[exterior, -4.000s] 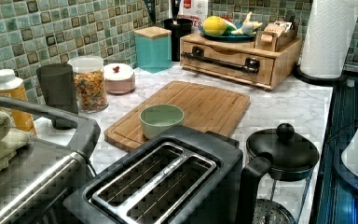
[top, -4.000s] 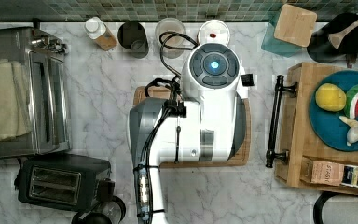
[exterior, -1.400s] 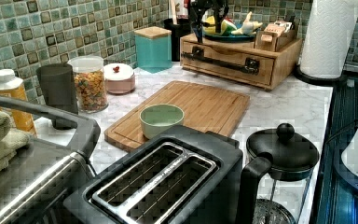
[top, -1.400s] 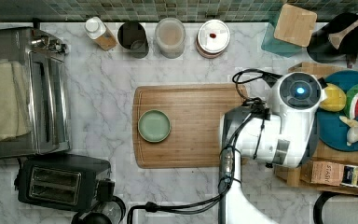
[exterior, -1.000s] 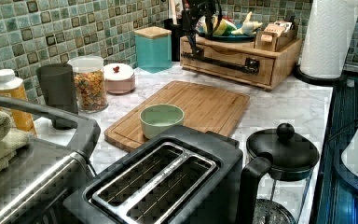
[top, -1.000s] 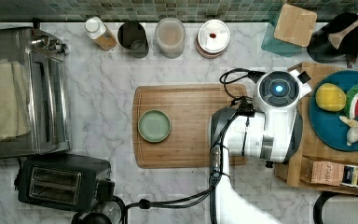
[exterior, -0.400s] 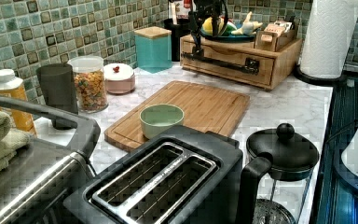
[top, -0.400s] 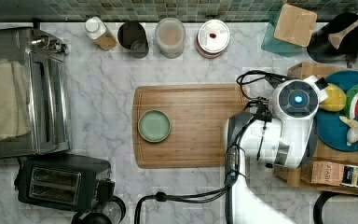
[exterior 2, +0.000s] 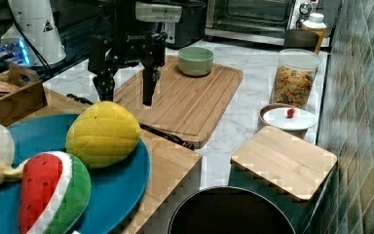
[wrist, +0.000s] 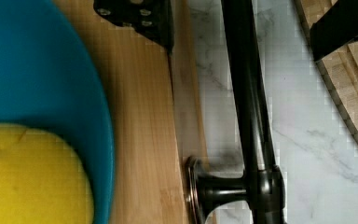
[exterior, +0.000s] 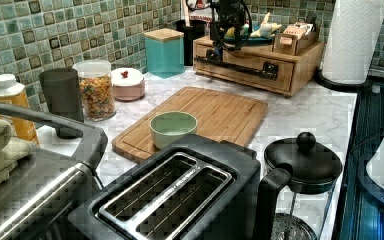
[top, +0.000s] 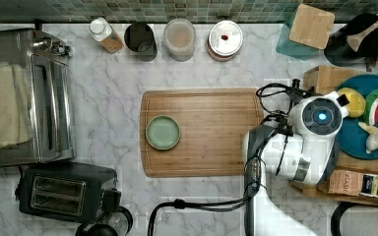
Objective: Open the drawer.
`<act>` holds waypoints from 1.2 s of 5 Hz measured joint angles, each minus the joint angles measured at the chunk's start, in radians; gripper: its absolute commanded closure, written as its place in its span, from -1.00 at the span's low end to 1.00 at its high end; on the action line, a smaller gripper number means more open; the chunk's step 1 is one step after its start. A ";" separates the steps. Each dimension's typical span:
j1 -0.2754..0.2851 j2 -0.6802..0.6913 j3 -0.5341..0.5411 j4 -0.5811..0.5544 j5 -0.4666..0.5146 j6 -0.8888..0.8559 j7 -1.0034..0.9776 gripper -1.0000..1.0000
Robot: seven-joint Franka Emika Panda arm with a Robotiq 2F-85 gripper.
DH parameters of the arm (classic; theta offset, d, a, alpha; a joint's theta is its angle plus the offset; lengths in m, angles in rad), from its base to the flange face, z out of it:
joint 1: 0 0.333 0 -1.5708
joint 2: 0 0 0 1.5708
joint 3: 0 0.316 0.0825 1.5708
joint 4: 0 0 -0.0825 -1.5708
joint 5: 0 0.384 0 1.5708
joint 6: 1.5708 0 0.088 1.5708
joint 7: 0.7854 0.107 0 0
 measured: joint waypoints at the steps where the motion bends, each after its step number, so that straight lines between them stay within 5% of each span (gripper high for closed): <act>1: -0.002 0.002 0.000 -0.023 0.002 0.039 0.000 -1.00; 6: 0.010 0.159 0.014 -0.021 0.003 0.072 0.000 -1.00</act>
